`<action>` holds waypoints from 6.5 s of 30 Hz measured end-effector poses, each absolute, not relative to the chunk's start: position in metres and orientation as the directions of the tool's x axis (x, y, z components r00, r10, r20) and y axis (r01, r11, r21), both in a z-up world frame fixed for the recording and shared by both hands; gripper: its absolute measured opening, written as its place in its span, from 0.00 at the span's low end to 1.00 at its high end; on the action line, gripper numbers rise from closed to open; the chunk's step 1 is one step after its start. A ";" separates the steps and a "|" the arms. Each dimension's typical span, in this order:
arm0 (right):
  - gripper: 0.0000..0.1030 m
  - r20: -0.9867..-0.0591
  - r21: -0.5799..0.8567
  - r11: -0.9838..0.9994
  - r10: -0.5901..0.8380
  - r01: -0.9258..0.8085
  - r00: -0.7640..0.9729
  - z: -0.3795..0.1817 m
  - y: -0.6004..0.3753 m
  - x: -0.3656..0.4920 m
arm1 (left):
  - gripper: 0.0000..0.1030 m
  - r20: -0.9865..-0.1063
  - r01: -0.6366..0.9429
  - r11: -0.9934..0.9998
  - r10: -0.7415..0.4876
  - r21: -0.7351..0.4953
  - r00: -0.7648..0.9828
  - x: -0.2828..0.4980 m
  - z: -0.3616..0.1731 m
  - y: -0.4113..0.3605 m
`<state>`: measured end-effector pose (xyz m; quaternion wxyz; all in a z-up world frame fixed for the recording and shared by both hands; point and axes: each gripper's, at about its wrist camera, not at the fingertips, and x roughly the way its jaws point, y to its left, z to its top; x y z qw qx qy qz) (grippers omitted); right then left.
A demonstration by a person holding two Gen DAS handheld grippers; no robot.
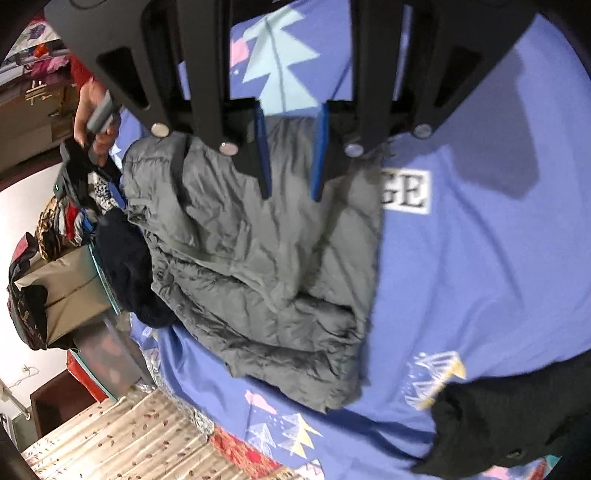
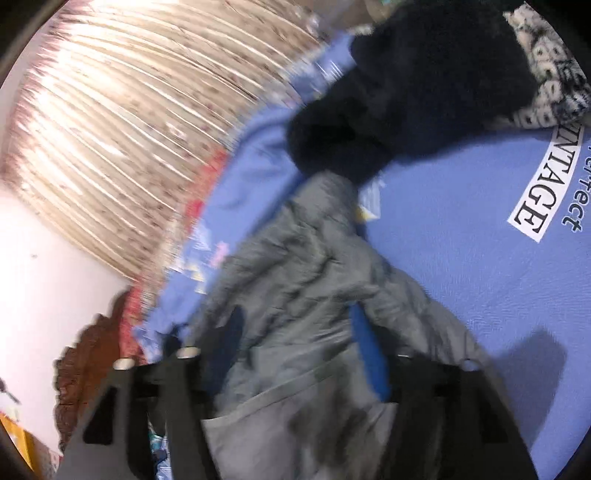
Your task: Fold large clothes
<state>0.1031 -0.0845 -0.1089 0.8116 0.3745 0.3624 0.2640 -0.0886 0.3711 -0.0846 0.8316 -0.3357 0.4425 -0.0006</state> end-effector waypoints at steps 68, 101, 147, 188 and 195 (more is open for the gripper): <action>0.84 -0.648 0.497 0.841 0.523 -0.213 0.554 -0.132 -0.105 0.068 | 0.76 -0.788 -0.407 0.770 -0.195 -0.492 0.584 -0.101 -0.120 0.379; 0.71 -0.749 0.510 0.802 0.592 -0.310 0.299 -0.138 -0.091 -0.031 | 0.17 -0.738 -0.442 0.618 -0.377 -0.651 0.560 -0.212 -0.121 0.390; 0.28 -0.561 0.472 0.570 0.783 -0.672 0.270 -0.017 0.191 0.139 | 0.22 -0.672 -0.368 0.593 -0.446 -0.716 0.591 -0.134 -0.168 0.369; 0.74 -0.581 0.498 0.442 0.809 -0.746 0.091 -0.078 -0.047 -0.102 | 0.35 -0.633 -0.370 0.557 -0.406 -0.743 0.659 -0.231 -0.132 0.361; 0.93 -0.434 0.750 0.554 0.824 -0.361 0.364 -0.052 -0.130 -0.021 | 0.35 -0.640 -0.376 0.560 -0.407 -0.739 0.652 -0.227 -0.132 0.363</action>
